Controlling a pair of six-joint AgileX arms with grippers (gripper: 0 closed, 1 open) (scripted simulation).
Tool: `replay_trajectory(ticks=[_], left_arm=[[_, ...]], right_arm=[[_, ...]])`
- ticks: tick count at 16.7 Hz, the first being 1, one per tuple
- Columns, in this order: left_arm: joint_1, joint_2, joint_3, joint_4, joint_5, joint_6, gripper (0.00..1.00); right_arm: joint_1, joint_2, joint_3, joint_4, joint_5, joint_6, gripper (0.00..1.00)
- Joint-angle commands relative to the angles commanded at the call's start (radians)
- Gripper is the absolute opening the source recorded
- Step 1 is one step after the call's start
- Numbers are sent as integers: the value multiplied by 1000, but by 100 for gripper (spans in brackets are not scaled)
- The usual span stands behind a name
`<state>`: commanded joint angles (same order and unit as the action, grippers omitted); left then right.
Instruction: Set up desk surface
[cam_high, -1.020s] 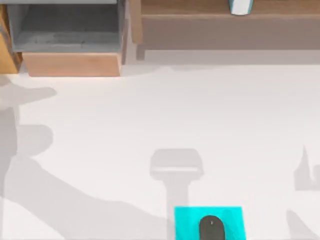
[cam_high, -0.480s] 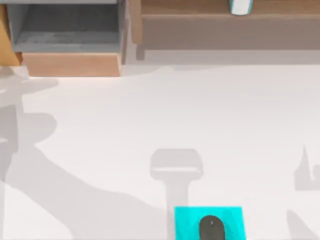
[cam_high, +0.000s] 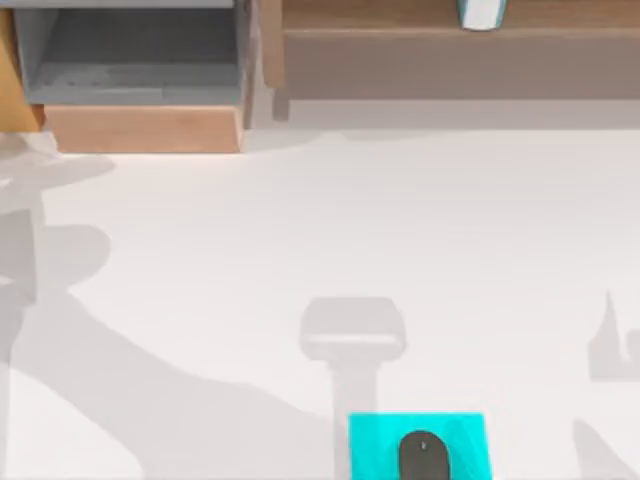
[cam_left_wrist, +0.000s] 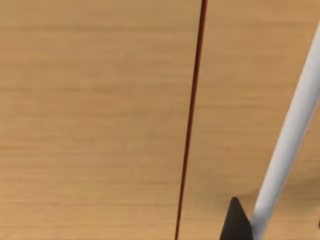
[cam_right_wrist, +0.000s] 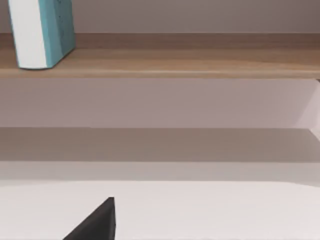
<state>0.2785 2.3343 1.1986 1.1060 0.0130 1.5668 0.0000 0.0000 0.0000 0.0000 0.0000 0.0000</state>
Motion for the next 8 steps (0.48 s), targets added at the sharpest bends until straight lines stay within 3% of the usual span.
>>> replay_trajectory(ticks=[4,8], left_arm=[[0,0,0,0,0,0,98],[0,0,0,0,0,0,100]], right_arm=[[0,0,0,0,0,0,100],[0,0,0,0,0,0,100]])
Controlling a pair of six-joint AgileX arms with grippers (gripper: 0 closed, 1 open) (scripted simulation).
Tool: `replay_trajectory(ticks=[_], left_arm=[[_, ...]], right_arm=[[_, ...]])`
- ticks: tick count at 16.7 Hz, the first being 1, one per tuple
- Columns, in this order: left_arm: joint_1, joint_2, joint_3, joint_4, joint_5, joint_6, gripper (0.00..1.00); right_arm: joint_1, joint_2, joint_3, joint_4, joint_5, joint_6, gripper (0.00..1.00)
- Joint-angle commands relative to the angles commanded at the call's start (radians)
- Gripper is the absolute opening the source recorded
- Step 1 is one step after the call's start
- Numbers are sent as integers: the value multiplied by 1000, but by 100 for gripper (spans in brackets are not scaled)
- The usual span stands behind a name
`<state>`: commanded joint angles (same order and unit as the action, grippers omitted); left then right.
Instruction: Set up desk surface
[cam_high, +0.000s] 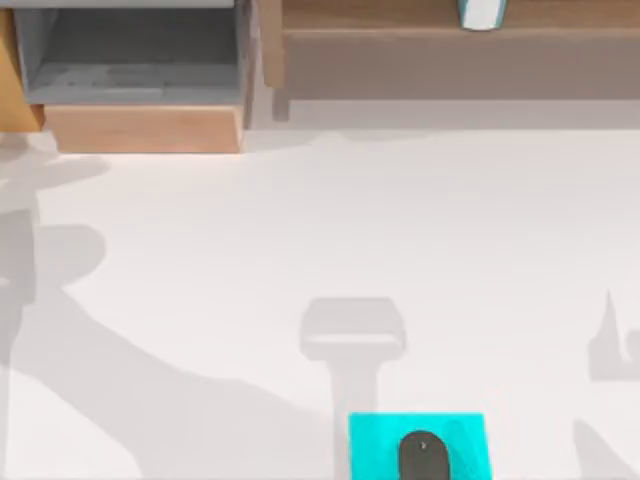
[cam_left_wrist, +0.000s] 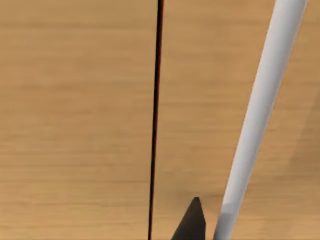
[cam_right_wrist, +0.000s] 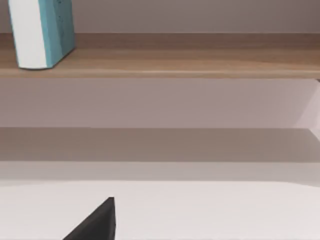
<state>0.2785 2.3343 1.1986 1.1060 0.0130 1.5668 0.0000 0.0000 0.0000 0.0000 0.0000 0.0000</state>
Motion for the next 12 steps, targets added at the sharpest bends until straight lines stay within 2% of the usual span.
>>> replay_trajectory(ticks=[7,12], left_arm=[[15,4,-35,-1,4,-11,100],[38,-57,-177,76,28,-4,100]], right_arm=[[0,0,0,0,0,0,100],[0,0,0,0,0,0,100]])
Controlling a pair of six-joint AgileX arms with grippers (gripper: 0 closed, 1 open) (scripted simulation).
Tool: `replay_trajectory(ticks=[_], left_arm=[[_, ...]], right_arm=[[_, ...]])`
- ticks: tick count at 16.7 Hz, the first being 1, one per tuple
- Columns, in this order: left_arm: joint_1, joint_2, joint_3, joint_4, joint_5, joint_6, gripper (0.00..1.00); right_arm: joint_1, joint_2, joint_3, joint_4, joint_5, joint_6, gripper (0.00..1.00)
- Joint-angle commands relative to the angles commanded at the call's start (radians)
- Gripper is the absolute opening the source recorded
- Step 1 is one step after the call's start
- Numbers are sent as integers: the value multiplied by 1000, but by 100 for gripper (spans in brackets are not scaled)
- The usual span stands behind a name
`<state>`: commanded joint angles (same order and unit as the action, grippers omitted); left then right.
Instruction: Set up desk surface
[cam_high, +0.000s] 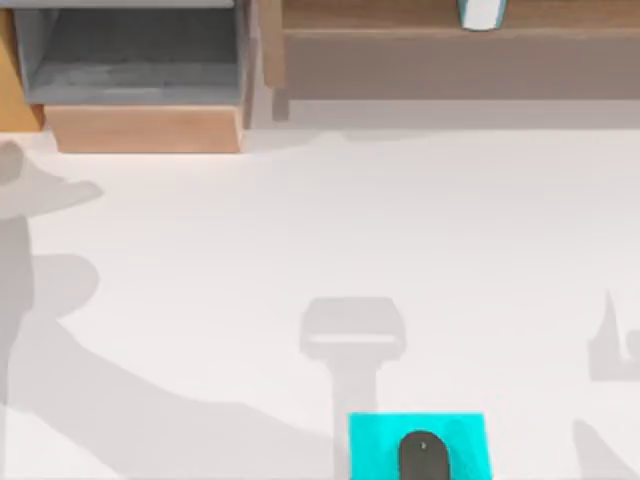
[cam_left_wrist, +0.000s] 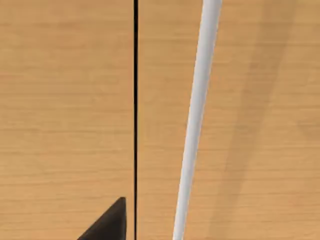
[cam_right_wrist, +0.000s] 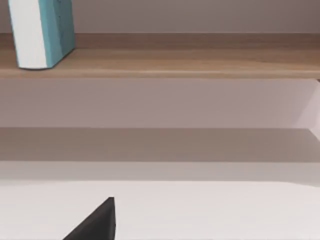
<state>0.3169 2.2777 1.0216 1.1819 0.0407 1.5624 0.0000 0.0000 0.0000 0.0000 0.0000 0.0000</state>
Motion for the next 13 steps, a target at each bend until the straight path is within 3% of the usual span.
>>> replay_trajectory(ticks=[8,13], left_arm=[[-30,-29,-44,-2,-8,-30,100],[-288,-127,-135,-130,-91,-281,100]], right_arm=[[0,0,0,0,0,0,100],[0,0,0,0,0,0,100]])
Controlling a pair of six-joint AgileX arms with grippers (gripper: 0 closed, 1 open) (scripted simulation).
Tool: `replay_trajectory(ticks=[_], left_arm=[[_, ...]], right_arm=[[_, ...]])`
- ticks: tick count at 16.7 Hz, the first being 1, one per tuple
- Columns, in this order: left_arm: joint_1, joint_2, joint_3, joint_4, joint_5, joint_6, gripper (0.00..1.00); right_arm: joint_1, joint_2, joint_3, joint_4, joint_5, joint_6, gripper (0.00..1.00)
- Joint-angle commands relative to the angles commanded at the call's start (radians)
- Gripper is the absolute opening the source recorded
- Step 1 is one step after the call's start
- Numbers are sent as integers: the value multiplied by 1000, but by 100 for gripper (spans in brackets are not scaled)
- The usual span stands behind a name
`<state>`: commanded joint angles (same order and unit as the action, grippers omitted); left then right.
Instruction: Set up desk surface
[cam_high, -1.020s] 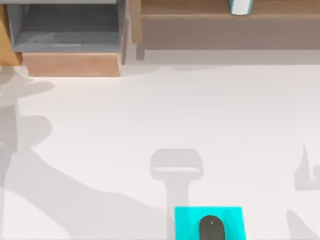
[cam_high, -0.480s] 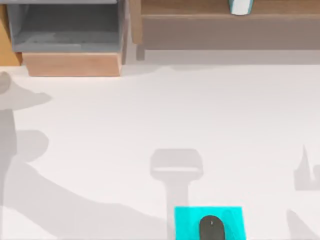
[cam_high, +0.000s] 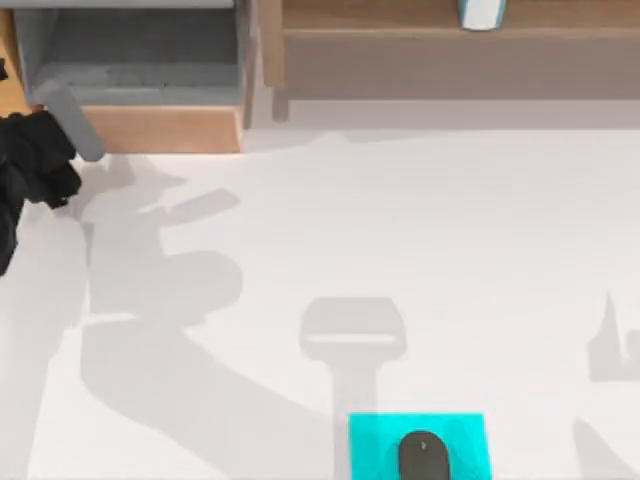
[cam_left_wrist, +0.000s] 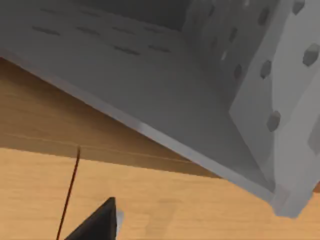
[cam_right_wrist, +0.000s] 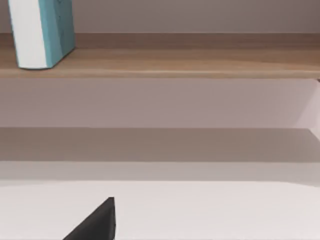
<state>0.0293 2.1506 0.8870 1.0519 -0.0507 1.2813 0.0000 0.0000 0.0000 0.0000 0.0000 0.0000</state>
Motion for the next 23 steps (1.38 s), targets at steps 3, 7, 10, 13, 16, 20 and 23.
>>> replay_trajectory(ticks=[3,7,10,13,16,20,23], left_arm=[[-253,-20,18,-109,-78,-236,100],[-590,43,175,-269,-211,-571,100],[-764,132,402,-377,-326,-799,100],[-866,231,693,-471,-448,-986,100],[-913,327,981,-552,-570,-1124,100],[-919,422,1256,-631,-707,-1234,100],[-904,458,1352,-660,-767,-1267,100]], right_arm=[[0,0,0,0,0,0,100],[0,0,0,0,0,0,100],[0,0,0,0,0,0,100],[0,0,0,0,0,0,100],[0,0,0,0,0,0,100],[0,0,0,0,0,0,100],[0,0,0,0,0,0,100]])
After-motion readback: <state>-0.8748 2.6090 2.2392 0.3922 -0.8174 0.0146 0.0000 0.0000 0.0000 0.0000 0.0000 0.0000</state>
